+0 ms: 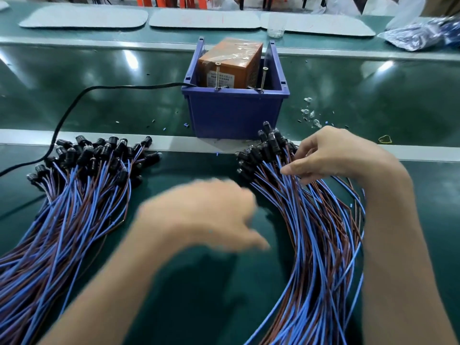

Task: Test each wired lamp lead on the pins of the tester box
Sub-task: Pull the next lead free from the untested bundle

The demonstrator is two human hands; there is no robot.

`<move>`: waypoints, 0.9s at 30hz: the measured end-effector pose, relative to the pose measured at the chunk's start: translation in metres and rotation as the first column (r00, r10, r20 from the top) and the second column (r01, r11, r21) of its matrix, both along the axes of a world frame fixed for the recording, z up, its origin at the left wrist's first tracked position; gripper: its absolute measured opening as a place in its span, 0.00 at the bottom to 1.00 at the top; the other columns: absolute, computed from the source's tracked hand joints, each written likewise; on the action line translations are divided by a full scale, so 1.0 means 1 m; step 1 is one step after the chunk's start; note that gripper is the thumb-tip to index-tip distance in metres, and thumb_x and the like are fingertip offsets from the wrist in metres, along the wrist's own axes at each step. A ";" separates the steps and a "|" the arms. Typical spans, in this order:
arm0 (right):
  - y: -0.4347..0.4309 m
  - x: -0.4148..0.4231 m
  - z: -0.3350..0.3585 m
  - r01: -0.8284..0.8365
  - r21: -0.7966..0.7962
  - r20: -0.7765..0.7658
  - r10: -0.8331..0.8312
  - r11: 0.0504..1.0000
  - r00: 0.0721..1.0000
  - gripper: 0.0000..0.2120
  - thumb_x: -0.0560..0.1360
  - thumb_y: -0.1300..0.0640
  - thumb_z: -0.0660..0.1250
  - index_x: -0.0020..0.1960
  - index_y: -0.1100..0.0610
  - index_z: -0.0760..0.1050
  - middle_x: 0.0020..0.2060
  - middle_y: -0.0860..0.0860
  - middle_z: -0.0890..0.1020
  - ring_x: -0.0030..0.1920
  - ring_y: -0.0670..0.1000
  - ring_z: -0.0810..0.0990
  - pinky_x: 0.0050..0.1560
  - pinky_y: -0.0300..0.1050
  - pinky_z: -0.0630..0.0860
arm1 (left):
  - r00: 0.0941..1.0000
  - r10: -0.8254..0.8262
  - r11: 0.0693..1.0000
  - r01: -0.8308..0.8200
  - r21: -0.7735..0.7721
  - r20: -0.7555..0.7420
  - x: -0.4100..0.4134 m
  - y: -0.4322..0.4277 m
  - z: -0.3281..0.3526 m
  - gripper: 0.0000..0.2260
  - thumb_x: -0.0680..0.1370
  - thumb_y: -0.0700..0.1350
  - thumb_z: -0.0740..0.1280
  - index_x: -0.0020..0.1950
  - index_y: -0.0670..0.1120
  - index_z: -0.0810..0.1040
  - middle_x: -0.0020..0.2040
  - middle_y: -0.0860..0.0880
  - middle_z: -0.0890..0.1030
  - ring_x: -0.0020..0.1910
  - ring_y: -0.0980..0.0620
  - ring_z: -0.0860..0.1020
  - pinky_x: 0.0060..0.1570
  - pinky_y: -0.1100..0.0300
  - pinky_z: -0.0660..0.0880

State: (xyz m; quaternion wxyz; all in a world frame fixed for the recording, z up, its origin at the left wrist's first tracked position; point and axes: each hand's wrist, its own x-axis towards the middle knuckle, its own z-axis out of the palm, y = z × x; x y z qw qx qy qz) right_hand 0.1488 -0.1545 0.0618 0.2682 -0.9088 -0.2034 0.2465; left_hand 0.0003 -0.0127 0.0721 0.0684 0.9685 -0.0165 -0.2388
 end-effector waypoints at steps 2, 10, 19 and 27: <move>-0.002 0.001 0.002 -0.002 0.006 0.054 0.001 1.000 0.999 0.17 0.66 0.43 0.76 0.37 0.57 0.81 0.28 0.47 0.84 0.30 0.40 0.82 0.35 0.34 0.70 | 0.932 0.340 0.931 -0.352 0.095 0.124 0.006 0.053 0.001 0.21 0.71 0.66 0.66 0.35 0.48 0.75 0.33 0.52 0.78 0.36 0.51 0.76 0.36 0.60 0.72; -0.002 0.000 0.006 -0.035 0.068 0.097 0.029 0.997 0.995 0.16 0.71 0.40 0.69 0.39 0.53 0.79 0.28 0.42 0.83 0.29 0.37 0.81 0.37 0.34 0.71 | 0.618 0.757 0.616 -0.783 0.086 0.209 -0.015 0.160 -0.020 0.13 0.62 0.56 0.80 0.29 0.48 0.84 0.31 0.47 0.83 0.40 0.45 0.81 0.48 0.52 0.79; 0.006 -0.006 0.012 -0.067 0.185 0.199 0.029 0.981 0.980 0.13 0.73 0.43 0.69 0.39 0.53 0.80 0.29 0.43 0.83 0.29 0.37 0.80 0.42 0.38 0.74 | 0.567 0.695 0.671 -0.732 -0.115 0.443 -0.016 0.150 -0.004 0.13 0.62 0.64 0.76 0.32 0.57 0.80 0.38 0.50 0.83 0.43 0.45 0.80 0.51 0.49 0.78; 0.037 -0.041 0.019 -0.336 0.568 -0.060 0.445 0.751 0.893 0.16 0.70 0.58 0.75 0.56 0.48 0.79 0.49 0.48 0.84 0.38 0.48 0.79 0.41 0.39 0.77 | 0.473 0.713 0.574 0.030 -0.818 0.518 -0.006 0.042 0.039 0.05 0.71 0.53 0.74 0.38 0.56 0.80 0.36 0.60 0.83 0.28 0.62 0.78 0.30 0.71 0.74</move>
